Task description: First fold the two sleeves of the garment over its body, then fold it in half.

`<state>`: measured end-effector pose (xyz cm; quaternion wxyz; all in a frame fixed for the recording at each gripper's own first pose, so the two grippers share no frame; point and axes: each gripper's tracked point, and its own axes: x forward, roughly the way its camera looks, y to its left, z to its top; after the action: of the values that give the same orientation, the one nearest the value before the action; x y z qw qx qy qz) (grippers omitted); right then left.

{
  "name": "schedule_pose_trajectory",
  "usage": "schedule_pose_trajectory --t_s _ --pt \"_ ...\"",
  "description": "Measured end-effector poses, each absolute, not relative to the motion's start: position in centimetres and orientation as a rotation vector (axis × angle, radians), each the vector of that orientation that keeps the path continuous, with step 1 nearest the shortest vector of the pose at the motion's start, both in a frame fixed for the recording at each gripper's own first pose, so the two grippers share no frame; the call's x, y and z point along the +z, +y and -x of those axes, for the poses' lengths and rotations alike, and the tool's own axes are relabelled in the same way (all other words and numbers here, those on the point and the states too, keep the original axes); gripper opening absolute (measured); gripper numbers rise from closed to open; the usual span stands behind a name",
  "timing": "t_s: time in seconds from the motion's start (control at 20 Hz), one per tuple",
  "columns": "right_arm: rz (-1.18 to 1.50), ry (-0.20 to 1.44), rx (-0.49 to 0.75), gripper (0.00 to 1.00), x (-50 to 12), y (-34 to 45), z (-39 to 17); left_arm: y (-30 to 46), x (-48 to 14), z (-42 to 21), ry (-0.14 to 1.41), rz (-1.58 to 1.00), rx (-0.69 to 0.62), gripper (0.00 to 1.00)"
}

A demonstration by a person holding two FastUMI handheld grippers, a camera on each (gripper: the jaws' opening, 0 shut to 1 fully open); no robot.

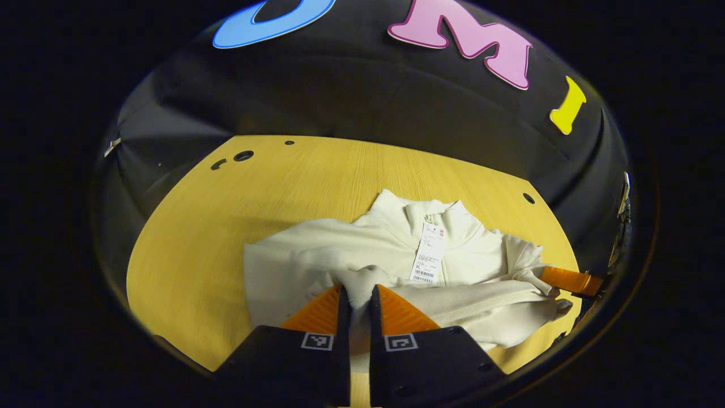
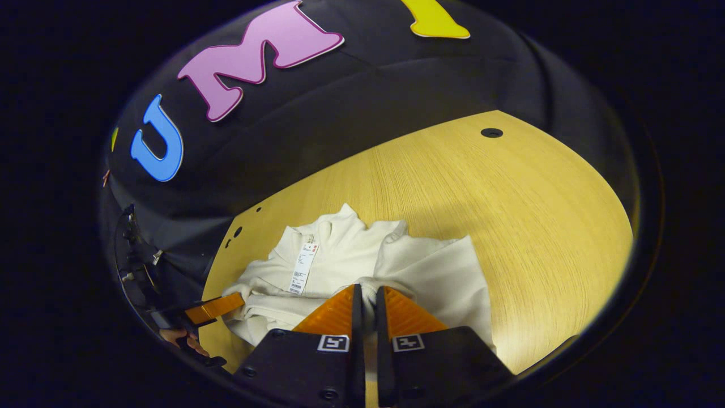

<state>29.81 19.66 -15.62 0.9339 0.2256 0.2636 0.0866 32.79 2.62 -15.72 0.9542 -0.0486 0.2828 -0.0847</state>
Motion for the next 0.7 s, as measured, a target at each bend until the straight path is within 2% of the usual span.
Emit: schedule_pose_trajectory --t_s 0.05,0.15,0.2,0.25,0.3,0.35,0.45,0.5,0.55,0.6,0.65,0.7 --pt "-0.464 0.544 0.174 0.18 -15.8 19.6 -30.1 2.8 -15.9 -33.0 0.575 0.095 -0.169 0.23" --pt "-0.468 0.544 0.162 0.25 -15.9 19.2 -30.1 2.9 -16.4 -33.4 0.571 0.072 -0.167 0.27" --pt "-0.469 0.541 0.157 0.17 -15.9 19.1 -30.1 2.7 -16.3 -33.4 0.566 0.061 -0.172 0.30" --pt "-0.472 0.535 0.155 0.27 -15.8 19.0 -30.2 2.6 -16.2 -33.3 0.560 0.050 -0.174 0.35" --pt "-0.474 0.531 0.158 0.39 -15.5 19.0 -30.1 2.6 -16.1 -33.3 0.553 0.042 -0.175 0.36" --pt "-0.475 0.523 0.157 0.42 -15.3 18.9 -30.0 2.5 -16.0 -33.2 0.547 0.035 -0.178 0.41" --pt "-0.471 0.502 0.153 0.55 -14.6 18.3 -29.6 2.6 -15.7 -32.9 0.531 0.022 -0.184 0.45" --pt "-0.474 0.497 0.154 0.59 -14.3 18.0 -29.5 2.5 -15.4 -32.8 0.520 0.023 -0.187 0.43" --pt "-0.478 0.492 0.155 0.61 -14.0 17.8 -29.2 2.4 -15.0 -32.7 0.506 0.025 -0.192 0.46" --pt "-0.481 0.485 0.158 0.76 -13.7 17.7 -29.0 2.5 -14.8 -32.3 0.497 0.022 -0.193 0.52" --pt "-0.482 0.477 0.160 0.68 -13.3 17.4 -28.7 2.6 -14.5 -32.1 0.487 0.013 -0.193 0.62" --pt "-0.478 0.468 0.159 0.68 -12.9 17.1 -28.3 2.9 -14.2 -31.7 0.476 0.004 -0.191 0.64"
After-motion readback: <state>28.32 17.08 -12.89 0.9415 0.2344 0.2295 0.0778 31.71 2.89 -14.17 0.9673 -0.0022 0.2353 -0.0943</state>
